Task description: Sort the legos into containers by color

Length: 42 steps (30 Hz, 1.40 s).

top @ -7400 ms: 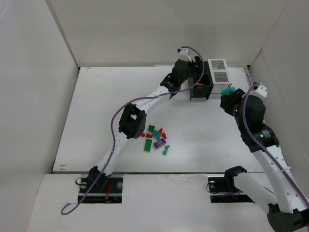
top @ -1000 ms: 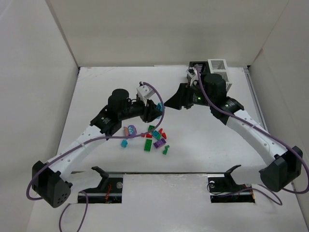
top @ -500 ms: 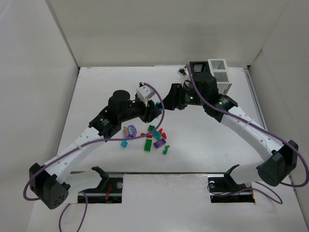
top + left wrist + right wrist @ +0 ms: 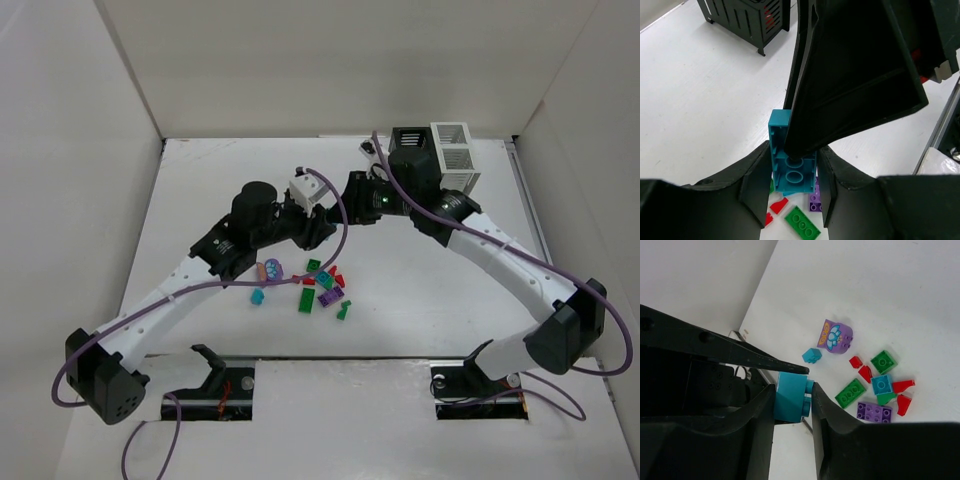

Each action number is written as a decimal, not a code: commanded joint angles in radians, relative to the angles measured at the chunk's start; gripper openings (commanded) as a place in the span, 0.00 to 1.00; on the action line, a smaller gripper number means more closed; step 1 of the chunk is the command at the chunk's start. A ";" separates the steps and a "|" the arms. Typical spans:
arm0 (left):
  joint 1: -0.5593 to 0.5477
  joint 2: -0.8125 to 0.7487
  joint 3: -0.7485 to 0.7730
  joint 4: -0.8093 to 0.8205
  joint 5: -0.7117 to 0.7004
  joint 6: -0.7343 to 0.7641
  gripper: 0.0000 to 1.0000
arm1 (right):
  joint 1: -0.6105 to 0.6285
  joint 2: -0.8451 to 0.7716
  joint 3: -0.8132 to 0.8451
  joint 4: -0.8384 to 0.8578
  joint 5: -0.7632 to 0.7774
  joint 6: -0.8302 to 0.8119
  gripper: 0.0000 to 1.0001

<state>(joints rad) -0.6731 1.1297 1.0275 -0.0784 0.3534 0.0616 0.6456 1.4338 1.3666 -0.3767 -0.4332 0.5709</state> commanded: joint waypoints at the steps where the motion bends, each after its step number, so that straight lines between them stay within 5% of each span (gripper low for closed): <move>1: -0.005 0.004 0.066 0.029 -0.013 0.010 0.00 | 0.008 -0.004 0.055 -0.019 0.053 -0.017 0.22; 6: -0.005 0.015 0.075 0.029 -0.034 0.010 0.04 | 0.008 0.005 0.075 -0.050 0.063 -0.026 0.05; 10: -0.005 0.024 0.086 0.029 -0.034 0.001 0.63 | 0.008 0.005 0.075 -0.060 0.099 -0.037 0.00; 12: -0.005 0.010 0.086 0.039 -0.043 -0.008 0.78 | -0.015 -0.004 0.075 -0.060 0.132 -0.026 0.00; 13: -0.005 0.010 0.071 0.052 -0.044 -0.008 0.96 | -0.039 -0.004 0.075 -0.060 0.133 -0.026 0.00; 14: -0.005 -0.016 0.060 0.061 -0.044 -0.017 1.00 | -0.055 -0.004 0.075 -0.060 0.145 -0.014 0.00; 24: 0.016 -0.129 -0.052 0.083 -0.151 -0.181 1.00 | -0.336 0.010 0.124 -0.064 0.327 -0.016 0.00; 33: 0.354 -0.062 -0.168 0.008 -0.048 -0.509 1.00 | -0.524 0.191 0.328 -0.097 0.638 -0.077 0.00; 42: 0.414 0.019 -0.199 -0.015 -0.122 -0.552 1.00 | -0.640 0.433 0.508 -0.119 0.700 -0.117 0.00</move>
<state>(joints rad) -0.2726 1.1378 0.8257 -0.1059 0.2531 -0.4538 0.0200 1.8103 1.7958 -0.4900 0.2146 0.4877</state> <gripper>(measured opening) 0.997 0.355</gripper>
